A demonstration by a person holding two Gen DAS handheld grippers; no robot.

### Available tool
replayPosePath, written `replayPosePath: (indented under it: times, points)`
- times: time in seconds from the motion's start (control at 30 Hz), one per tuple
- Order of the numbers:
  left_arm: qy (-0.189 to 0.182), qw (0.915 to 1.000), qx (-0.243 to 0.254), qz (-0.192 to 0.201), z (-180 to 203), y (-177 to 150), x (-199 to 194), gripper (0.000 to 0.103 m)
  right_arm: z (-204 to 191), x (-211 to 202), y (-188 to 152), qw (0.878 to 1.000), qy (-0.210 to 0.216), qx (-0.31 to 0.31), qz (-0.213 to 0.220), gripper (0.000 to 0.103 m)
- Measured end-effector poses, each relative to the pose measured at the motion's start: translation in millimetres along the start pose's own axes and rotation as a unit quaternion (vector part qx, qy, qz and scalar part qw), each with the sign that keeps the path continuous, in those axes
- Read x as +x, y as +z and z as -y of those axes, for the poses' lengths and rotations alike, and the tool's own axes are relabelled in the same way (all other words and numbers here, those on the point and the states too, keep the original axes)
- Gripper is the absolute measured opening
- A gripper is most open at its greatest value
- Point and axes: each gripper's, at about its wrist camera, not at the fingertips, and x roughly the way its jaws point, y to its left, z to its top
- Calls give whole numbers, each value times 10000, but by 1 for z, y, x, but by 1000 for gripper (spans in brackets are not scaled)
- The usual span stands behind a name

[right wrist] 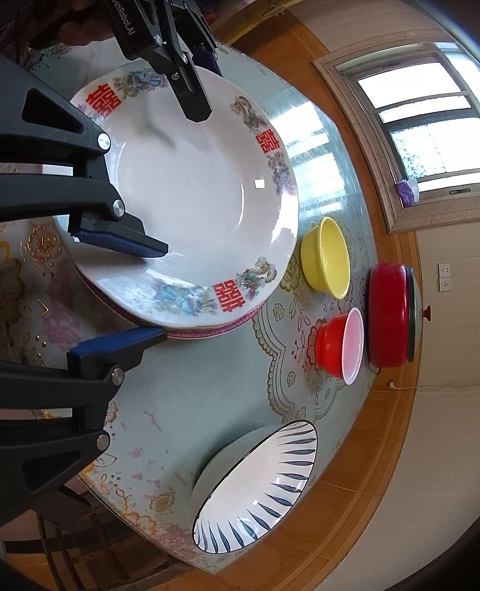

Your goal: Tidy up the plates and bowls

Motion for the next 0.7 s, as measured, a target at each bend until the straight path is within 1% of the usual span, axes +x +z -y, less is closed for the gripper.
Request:
replayPosePath:
  times: [0.07, 0.27, 0.4, 0.5, 0.63, 0.7]
  points:
    - [-14, 9999, -108, -110, -6, -2, 3, 59, -1, 0, 0, 10000, -11, 18, 5, 41]
    - [30, 9999, -116, 85, -10, -4, -7, 61, -4, 2, -1, 9998, -170, -27, 38, 41]
    - [108, 9997, -181, 123, -14, -3, -9, 61, -5, 2, -1, 9998, -209, -29, 36, 41]
    - [180, 9998, -92, 13, -12, -3, -6, 61, -6, 1, -2, 9998, -203, -28, 18, 41]
    - [289, 9995, -19, 87, -10, -4, -10, 61, -6, 0, -4, 9998, -188, 7, 21, 42]
    - [366, 9992, -83, 136, -12, -3, -13, 66, -7, -1, -4, 9998, -181, 17, 14, 43]
